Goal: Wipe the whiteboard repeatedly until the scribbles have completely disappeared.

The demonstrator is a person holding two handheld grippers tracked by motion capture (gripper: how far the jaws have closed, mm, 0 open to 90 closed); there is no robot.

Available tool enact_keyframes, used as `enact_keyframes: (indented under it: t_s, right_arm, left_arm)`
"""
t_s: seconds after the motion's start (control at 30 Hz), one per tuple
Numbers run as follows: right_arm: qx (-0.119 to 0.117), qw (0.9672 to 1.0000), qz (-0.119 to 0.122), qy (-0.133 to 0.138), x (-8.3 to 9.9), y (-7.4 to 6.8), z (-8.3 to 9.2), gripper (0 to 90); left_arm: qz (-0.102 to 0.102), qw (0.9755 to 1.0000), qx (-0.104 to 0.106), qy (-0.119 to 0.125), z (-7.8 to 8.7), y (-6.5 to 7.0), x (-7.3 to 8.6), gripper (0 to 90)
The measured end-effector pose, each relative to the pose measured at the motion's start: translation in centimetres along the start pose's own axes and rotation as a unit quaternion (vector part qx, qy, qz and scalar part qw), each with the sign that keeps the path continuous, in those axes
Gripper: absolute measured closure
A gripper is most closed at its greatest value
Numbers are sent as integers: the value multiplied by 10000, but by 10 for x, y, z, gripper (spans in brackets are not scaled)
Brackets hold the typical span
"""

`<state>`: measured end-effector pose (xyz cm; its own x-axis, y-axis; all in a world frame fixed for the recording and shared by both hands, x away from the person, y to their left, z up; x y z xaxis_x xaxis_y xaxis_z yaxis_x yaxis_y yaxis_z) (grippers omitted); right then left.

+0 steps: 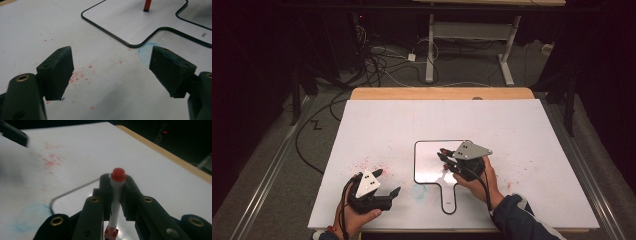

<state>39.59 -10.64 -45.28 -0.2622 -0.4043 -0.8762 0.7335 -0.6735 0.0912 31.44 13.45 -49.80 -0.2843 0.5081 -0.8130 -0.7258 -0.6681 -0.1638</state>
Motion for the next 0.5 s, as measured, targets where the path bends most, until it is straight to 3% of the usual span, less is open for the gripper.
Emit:
enact_keyframes:
  t_s: [0.07, 0.23, 0.33, 0.4, 0.5]
  right_arm:
    - [130, 9998, -130, -40, 1, 10, 3, 810]
    - [437, 9988, -109, -184, 8, 29, 15, 810]
    - [251, 9992, -281, -155, 11, 30, 22, 810]
    - [-40, 9989, -437, -151, 12, 24, 25, 810]
    - [-184, 9988, -432, -156, 13, 16, 28, 811]
  left_arm:
    - [1, 10000, -3, 2, 0, 0, 0, 187]
    - [4, 10000, 3, 2, 1, 0, 0, 187]
    - [-14, 10000, 20, -25, 0, 1, 0, 187]
    - [-36, 10000, 27, -16, -1, 1, -1, 187]
    - [-38, 10000, 31, -9, 0, 1, -1, 187]
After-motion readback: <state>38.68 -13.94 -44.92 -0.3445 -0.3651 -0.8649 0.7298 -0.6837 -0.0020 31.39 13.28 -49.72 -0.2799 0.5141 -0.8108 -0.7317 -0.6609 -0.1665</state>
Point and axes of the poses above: each handheld gripper's, and its own axes: z roughly backward along the jaws, x roughly out of its underside, y roughly to its right, the point moved 6 cm from there along -z, roughly forward along the jaws, and after that the axes turned 8 degrees about -z, right-handed, at the moved point
